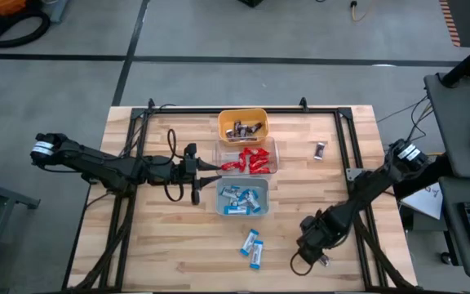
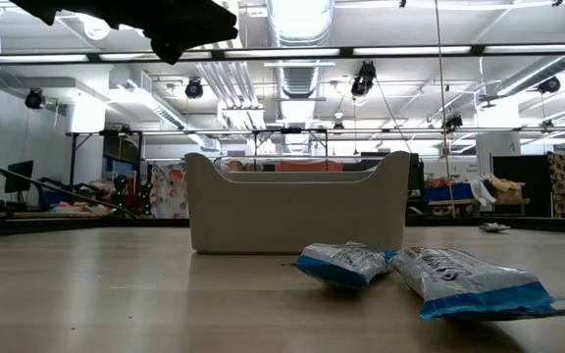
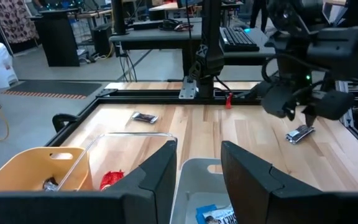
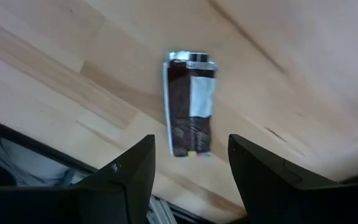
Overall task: Organize candy in baskets
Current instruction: Put the brown chocolate bar into the yellow bin
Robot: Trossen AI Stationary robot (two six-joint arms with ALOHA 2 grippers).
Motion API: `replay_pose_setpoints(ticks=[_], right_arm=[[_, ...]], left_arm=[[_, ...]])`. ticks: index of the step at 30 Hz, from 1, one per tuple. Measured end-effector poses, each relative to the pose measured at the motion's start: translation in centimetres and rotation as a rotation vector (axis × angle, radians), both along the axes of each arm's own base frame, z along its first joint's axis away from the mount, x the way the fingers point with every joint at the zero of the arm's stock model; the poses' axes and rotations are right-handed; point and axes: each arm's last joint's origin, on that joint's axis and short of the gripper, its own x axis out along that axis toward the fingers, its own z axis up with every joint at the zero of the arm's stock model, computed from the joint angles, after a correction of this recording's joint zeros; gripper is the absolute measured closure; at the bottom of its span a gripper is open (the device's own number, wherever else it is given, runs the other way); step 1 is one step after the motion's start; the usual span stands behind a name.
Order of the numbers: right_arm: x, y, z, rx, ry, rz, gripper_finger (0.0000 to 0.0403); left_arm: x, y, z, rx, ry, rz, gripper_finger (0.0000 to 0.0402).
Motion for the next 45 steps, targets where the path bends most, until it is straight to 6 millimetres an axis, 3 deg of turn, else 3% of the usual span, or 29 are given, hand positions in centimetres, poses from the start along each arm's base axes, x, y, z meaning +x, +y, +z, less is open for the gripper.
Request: replay_pose_setpoints(ticks=[14, 17, 24, 27, 32, 38, 45], right_arm=[[1.4, 1.1, -4.4, -0.056, 0.062, 0.084, 0.0216], [1.6, 1.1, -4.4, -0.056, 0.046, 0.101, 0.0246], [1.9, 0.6, -4.1, -0.045, 0.032, 0.132, 0.0361], [2.0, 0.6, -4.0, -0.037, 0.020, 0.151, 0.0386], [2.0, 0.0, -2.6, -0.078, -0.022, 0.158, 0.0388], [1.1, -1.3, 0.5, -0.169, -0.110, 0.143, 0.0388], [0.0, -3.5, 4.9, -0.331, -0.362, 0.093, 0.0388]], left_arm=[[0.0, 0.0, 0.0, 0.000, 0.000, 0.000, 0.0290], [0.0, 0.0, 0.0, -0.008, 0.001, 0.001, 0.0290], [-0.1, 0.0, -0.4, -0.011, 0.020, 0.002, 0.0290], [-0.1, 0.0, -0.6, -0.010, 0.026, 0.002, 0.0290], [-0.1, 0.0, -0.6, -0.010, 0.024, 0.003, 0.0290], [0.0, 0.0, -0.7, -0.009, 0.028, 0.003, 0.0290], [0.5, -0.1, -1.3, -0.002, 0.050, 0.003, 0.0290]])
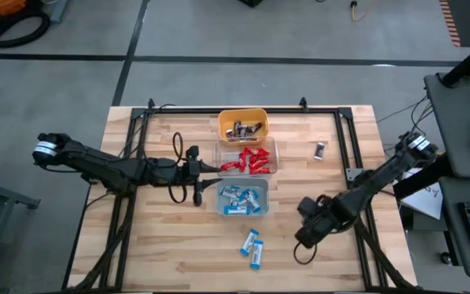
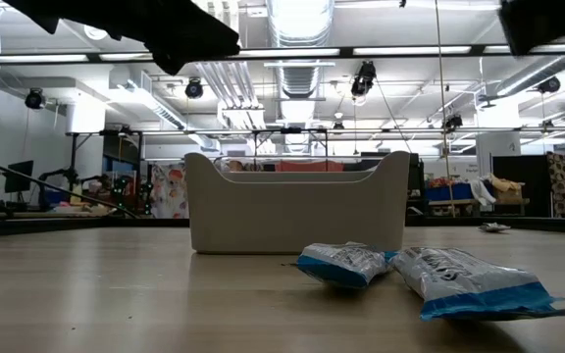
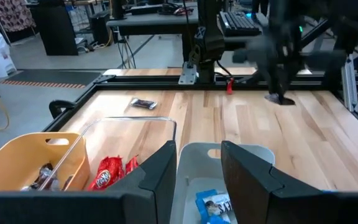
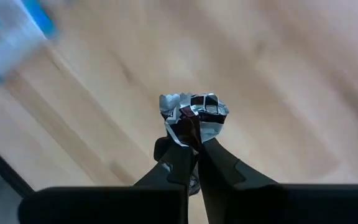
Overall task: Organize candy in baskets
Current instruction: Put the brown chocolate bar into the yellow bin
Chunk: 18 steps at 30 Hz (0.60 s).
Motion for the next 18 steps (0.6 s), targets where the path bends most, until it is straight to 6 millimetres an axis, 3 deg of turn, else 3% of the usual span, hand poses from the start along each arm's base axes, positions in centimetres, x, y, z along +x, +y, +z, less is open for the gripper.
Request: replay_pose_setpoints(ticks=[10, 18], right_arm=[[-0.5, -4.8, 6.5, -0.386, -0.533, 0.056, 0.0388], [2.7, -9.9, 10.1, -0.825, -0.734, 0.134, 0.0390]], left_arm=[[0.6, -0.1, -0.3, 0.018, -0.013, -0.002, 0.0290], [0.6, 0.3, -0.1, 0.054, -0.028, 0.106, 0.0290]])
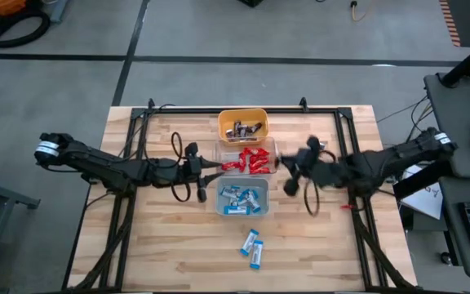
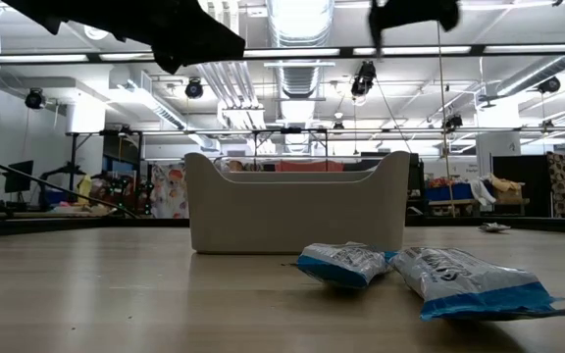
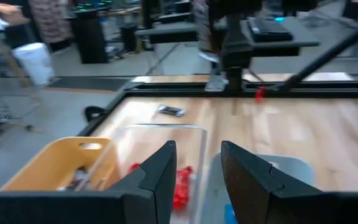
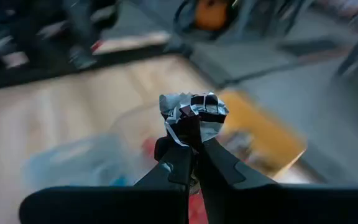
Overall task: Organize candy in baskets
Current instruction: Put the brown chocolate bar into the yellow bin
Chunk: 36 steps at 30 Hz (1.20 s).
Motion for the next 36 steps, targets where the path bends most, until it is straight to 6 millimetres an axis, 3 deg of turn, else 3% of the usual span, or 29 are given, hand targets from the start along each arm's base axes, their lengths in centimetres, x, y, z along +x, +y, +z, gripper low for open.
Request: replay_pose_setpoints(ticks=[5, 10, 17, 21, 28, 32, 36], right_arm=[[2.5, -4.6, 0.5, -0.183, -0.011, -0.081, 0.0390], [4.5, -10.2, -0.5, -0.180, -0.018, -0.056, 0.0390], [6.0, -18.5, -4.0, -0.087, -0.037, -0.015, 0.0390], [6.5, -22.0, -7.0, -0.024, -0.018, 0.003, 0.0390], [7.3, -24.6, -10.7, 0.007, 0.005, -0.005, 0.0390], [7.6, -25.0, -11.4, 0.006, 0.004, -0.004, 0.0386], [7.6, -25.0, -11.6, 0.028, 0.000, -0.015, 0.0349]], left_arm=[[0.0, 0.1, 0.0, 0.012, 0.000, 0.043, 0.0290], [0.0, 0.1, 0.0, 0.033, 0.007, 0.040, 0.0290], [0.0, 0.6, 0.0, 0.066, 0.017, 0.052, 0.0290], [0.1, 0.9, 0.0, 0.067, 0.017, 0.065, 0.0290], [0.1, 1.1, 0.0, 0.067, 0.017, 0.075, 0.0290], [0.1, 1.1, 0.0, 0.067, 0.018, 0.075, 0.0290], [0.1, 1.1, 0.0, 0.066, 0.018, 0.075, 0.0290]])
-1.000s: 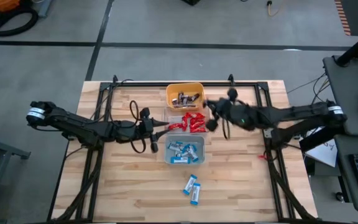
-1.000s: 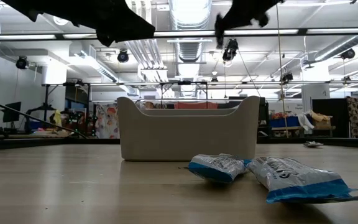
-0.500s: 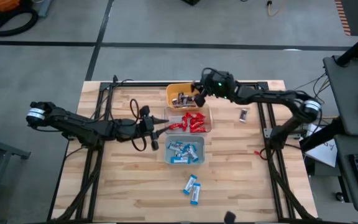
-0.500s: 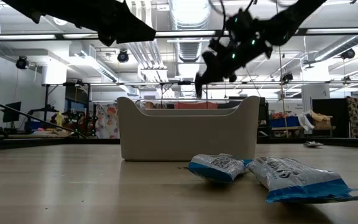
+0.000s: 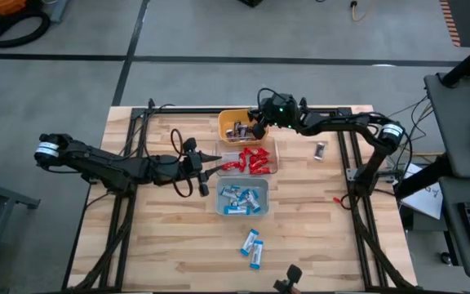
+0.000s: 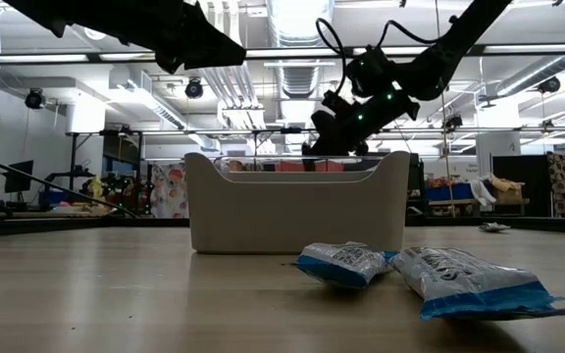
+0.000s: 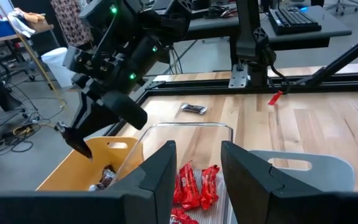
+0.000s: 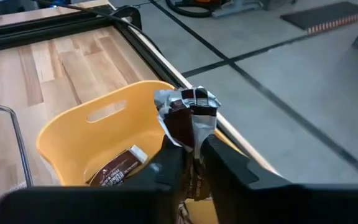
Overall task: Organize candy in baskets
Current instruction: Put the brown chocolate bar into the yellow bin, then put the white chocolate bar into the gray bin
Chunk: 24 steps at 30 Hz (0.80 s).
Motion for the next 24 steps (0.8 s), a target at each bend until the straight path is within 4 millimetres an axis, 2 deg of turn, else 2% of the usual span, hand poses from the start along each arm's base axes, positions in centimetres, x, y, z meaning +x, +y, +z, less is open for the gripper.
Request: replay_pose_setpoints(ticks=[6, 11, 18, 21, 24], right_arm=[[-0.3, 0.2, 0.1, 0.055, 0.004, -0.020, 0.0265], [-1.5, 1.0, 1.9, 0.115, 0.022, -0.041, 0.0223], [-6.1, 4.2, 5.8, 0.373, 0.109, -0.151, 0.0218], [-8.2, 6.5, 7.0, 0.477, 0.201, -0.177, 0.0224], [-9.4, 9.5, 8.0, 0.529, 0.248, -0.140, 0.0231]], left_arm=[[0.0, 0.0, 0.0, -0.013, -0.005, 0.002, 0.0290], [0.0, -0.1, 0.0, -0.062, -0.019, 0.005, 0.0290], [-0.1, -0.6, -0.5, -0.124, -0.001, -0.003, 0.0290], [0.0, -0.8, -0.6, -0.135, 0.000, -0.007, 0.0290], [0.2, -0.8, -0.9, -0.138, 0.008, -0.006, 0.0290]])
